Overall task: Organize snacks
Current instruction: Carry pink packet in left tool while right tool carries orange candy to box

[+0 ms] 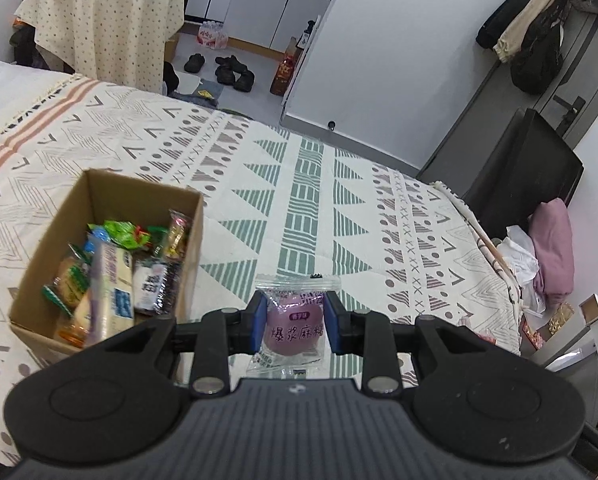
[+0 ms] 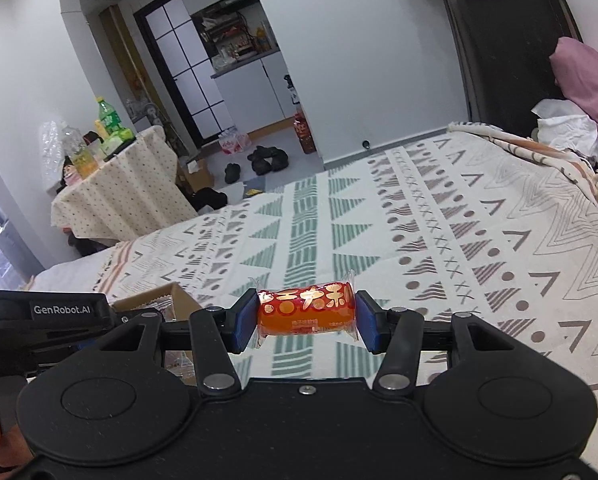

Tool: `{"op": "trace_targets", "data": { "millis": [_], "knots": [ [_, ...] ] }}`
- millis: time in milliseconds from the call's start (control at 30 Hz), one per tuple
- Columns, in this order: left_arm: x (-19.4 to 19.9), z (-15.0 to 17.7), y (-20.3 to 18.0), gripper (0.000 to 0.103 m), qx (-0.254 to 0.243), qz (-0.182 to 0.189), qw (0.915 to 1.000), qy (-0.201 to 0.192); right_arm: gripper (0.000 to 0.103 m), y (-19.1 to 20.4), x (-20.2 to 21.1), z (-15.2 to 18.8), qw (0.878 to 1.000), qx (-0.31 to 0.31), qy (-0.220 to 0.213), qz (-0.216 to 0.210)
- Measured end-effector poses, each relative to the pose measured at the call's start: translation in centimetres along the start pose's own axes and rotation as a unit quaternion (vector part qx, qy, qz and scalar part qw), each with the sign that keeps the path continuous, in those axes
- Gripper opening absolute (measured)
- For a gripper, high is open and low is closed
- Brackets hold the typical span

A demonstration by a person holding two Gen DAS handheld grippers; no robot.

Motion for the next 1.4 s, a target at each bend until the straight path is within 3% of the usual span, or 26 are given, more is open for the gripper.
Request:
{"op": "trace_targets", "data": {
  "millis": [733, 1100, 1400],
  "knots": [
    [1.4, -4.6, 7.8, 0.03, 0.032, -0.024, 0.9988, -0.029, 0.05, 6.6, -2.1, -0.6, 0.999, 0.024, -0.001, -0.039],
    [0.0, -5.8, 14.1, 0.03, 0.073, -0.049, 0.996, -0.018, 0.05, 10.8, -4.5, -0.1, 0.996, 0.043, 0.017, -0.07],
    [-1.9, -4.4, 17.6, 0.029, 0.109, -0.049, 0.9926, 0.021, 0.05, 14.7, -7.0, 1.5, 0.992, 0.056, 0.048, -0.099]
  ]
}}
Point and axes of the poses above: each gripper's, at about its wrist camera, not at the fingertips, and x roughly against the way its jaws point, y to its left, z to its underside, the point moved 1 cm from there along -x, roughly the way its jaws point, and after that the axes turned 5 degrees about -y, right-handed, at the moved point
